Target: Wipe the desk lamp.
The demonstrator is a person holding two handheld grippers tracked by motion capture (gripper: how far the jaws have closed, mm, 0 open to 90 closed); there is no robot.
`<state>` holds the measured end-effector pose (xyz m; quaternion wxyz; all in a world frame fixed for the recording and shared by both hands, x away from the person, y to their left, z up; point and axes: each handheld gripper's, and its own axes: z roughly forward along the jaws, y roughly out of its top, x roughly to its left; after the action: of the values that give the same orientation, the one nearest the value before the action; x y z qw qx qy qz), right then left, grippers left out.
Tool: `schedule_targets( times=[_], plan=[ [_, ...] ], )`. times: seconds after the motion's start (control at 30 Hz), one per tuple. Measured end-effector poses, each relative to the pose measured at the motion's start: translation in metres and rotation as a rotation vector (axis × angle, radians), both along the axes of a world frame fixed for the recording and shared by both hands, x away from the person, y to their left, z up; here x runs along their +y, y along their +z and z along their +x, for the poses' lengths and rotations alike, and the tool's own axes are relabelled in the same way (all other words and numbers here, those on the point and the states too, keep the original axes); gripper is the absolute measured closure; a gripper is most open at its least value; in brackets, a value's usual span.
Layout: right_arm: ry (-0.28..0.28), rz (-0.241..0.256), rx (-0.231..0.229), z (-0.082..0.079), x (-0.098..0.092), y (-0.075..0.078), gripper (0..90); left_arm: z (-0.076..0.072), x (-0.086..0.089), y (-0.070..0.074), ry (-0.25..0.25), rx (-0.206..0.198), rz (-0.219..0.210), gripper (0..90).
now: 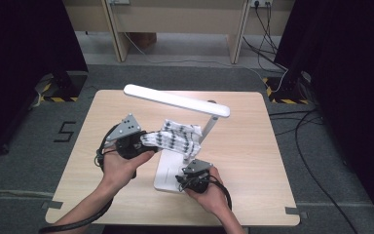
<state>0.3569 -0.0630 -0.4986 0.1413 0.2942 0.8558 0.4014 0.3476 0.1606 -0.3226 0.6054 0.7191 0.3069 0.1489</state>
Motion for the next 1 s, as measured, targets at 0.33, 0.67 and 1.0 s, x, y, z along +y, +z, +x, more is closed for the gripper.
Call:
schedule_targets(
  times=[0.33,0.67,1.0],
  plan=[
    [-0.001,-0.002,-0.004,0.000,0.000,0.000,61.1,0.006,0.019,-0.006,0.048,0.017,0.003,82.9],
    [-0.001,-0.002,-0.004,0.000,0.000,0.000,61.1,0.013,0.037,-0.012,0.103,0.032,0.009,82.9],
    [-0.001,-0.001,-0.007,0.000,0.000,0.000,61.1,0.023,0.051,-0.015,0.153,0.046,0.006,82.9]
  ],
)
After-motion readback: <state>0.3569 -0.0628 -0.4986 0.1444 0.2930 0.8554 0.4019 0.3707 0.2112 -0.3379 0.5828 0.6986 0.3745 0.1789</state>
